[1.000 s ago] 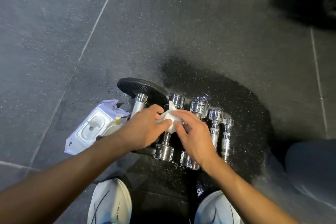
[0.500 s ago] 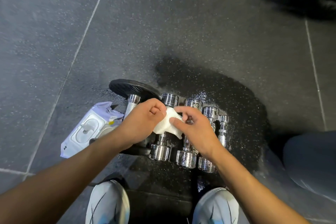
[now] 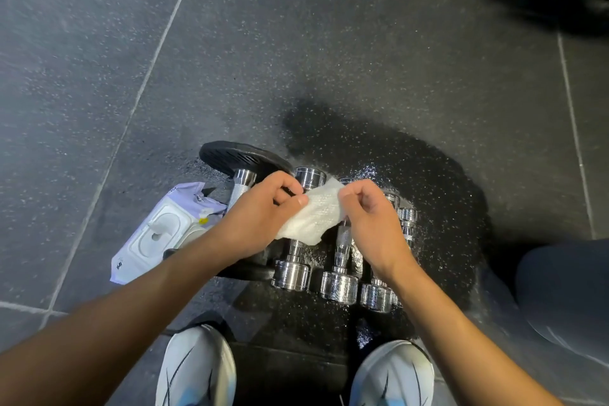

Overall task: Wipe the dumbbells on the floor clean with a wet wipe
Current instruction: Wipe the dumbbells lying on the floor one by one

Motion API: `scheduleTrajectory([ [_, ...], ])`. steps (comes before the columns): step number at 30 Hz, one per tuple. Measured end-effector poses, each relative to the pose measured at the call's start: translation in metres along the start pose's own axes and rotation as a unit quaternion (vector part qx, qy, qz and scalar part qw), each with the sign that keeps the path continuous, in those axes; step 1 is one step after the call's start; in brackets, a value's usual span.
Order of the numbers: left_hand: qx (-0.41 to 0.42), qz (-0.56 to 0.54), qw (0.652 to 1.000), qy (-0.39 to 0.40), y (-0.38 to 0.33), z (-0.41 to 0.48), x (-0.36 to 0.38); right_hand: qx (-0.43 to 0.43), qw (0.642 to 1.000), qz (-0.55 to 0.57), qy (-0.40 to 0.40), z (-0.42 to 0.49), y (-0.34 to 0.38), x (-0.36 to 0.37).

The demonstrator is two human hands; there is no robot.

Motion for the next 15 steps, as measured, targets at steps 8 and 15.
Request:
scheduleTrajectory([
  [8, -0.108, 0.07, 0.987, 0.097, 0.001, -0.001, -0.016, -0.063, 0.978, -0.186, -0.068, 0.009, 0.006, 0.01],
  [15, -0.115, 0.209, 0.97, -0.033, 0.011, 0.005, -0.012, -0.115, 0.944, -0.292, -0.103, 0.041, 0.005, 0.011],
])
Point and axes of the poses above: each hand's wrist, its own z-axis towards the middle knuckle, its own x-axis out of the palm, y = z × x, the point moved 1 cm from there along z, towards the middle knuckle, and after that the axes turned 9 degrees about -z, right-handed, at the moved point
